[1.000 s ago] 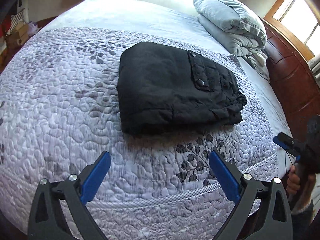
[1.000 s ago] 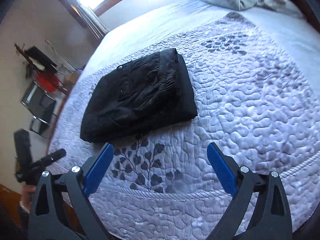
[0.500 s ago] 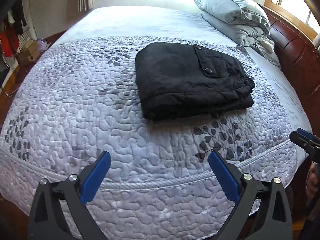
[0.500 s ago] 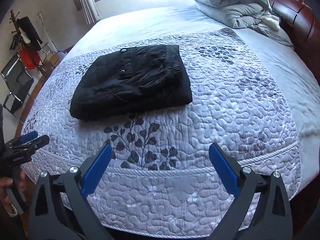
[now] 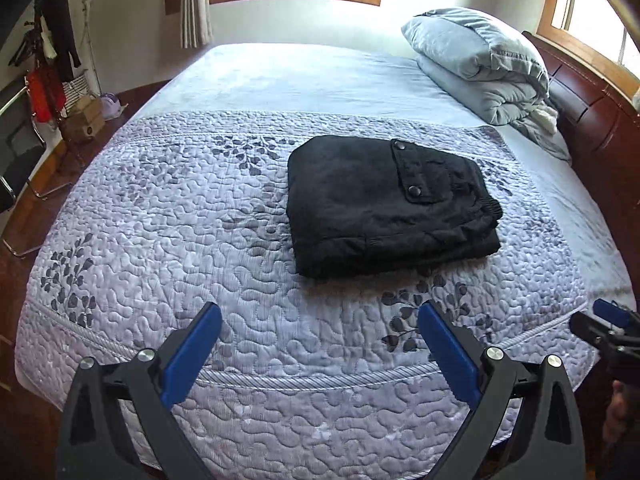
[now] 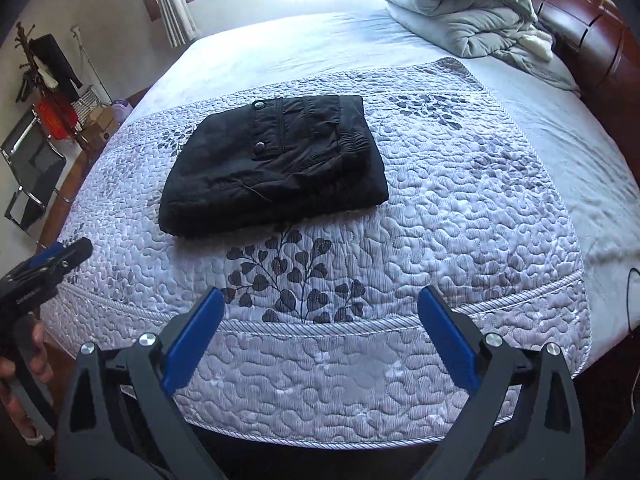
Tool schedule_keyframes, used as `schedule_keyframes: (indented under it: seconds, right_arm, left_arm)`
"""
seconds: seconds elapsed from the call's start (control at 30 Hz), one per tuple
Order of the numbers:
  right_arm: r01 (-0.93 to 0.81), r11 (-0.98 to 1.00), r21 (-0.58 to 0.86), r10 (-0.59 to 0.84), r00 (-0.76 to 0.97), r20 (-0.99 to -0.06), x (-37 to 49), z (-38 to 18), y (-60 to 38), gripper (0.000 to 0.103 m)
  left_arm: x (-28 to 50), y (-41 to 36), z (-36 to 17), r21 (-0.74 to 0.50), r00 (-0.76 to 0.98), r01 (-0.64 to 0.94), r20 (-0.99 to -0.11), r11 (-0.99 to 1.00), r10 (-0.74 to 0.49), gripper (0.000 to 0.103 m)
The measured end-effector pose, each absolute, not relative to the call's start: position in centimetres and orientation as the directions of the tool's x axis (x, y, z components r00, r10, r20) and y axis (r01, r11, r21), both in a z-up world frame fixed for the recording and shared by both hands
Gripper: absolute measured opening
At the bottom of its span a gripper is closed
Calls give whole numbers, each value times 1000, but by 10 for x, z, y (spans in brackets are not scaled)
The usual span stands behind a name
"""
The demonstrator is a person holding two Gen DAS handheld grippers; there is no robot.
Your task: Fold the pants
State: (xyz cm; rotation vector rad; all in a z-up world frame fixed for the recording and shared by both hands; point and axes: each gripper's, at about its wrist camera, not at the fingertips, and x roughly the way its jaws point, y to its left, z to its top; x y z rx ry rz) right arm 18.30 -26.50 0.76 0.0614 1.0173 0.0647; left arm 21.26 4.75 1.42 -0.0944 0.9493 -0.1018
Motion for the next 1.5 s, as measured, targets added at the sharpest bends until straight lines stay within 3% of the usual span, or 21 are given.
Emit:
schedule_keyframes:
  seconds: [1.5]
  right_arm:
    - [16,997,69,52,490,-870,207,-9,-263,97]
  left_arm:
    - [218,33,3,-107,539,101,-829,989,-145,99]
